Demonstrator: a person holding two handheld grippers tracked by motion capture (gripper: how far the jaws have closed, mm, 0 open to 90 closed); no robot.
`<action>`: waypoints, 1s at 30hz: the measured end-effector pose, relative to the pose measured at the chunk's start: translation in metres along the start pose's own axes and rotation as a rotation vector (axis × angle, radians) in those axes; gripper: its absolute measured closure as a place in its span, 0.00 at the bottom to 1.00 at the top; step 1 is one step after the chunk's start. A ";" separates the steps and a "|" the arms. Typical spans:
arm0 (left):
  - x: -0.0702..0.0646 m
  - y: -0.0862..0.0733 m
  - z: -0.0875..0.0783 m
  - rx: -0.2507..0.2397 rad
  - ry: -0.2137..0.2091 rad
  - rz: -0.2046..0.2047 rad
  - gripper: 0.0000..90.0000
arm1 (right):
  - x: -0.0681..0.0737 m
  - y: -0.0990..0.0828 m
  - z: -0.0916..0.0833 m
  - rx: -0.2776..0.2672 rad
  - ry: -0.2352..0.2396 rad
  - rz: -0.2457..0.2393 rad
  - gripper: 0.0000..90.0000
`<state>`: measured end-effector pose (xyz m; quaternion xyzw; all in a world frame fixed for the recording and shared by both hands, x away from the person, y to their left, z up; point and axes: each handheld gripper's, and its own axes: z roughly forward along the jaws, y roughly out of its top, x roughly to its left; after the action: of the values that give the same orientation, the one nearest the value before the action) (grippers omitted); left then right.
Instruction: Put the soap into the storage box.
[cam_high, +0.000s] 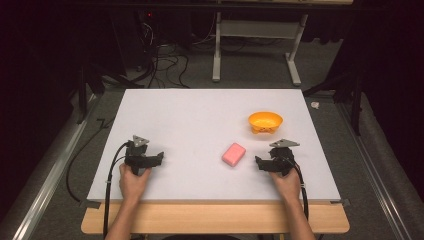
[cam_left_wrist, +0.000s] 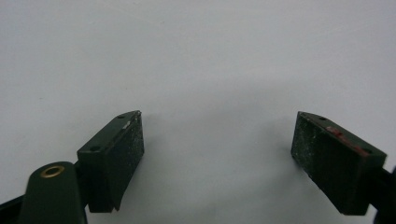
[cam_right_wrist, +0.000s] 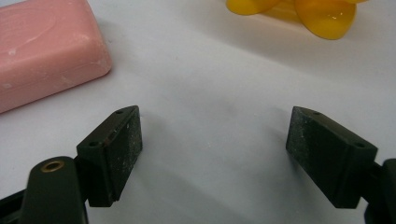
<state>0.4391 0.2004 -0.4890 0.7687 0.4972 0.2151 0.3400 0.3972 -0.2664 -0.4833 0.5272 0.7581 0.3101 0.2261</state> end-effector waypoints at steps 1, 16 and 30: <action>0.000 0.000 0.000 0.000 0.000 0.000 0.19 | 0.000 0.000 0.000 0.000 0.000 0.000 0.21; 0.000 0.000 0.000 0.000 -0.001 0.000 0.19 | 0.000 0.000 0.000 0.001 0.003 0.003 0.21; 0.000 0.000 0.000 0.001 -0.001 -0.001 0.19 | 0.000 0.001 0.000 0.008 0.002 0.003 0.21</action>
<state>0.4393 0.2005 -0.4890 0.7686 0.4975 0.2146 0.3401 0.3980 -0.2662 -0.4825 0.5289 0.7588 0.3079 0.2227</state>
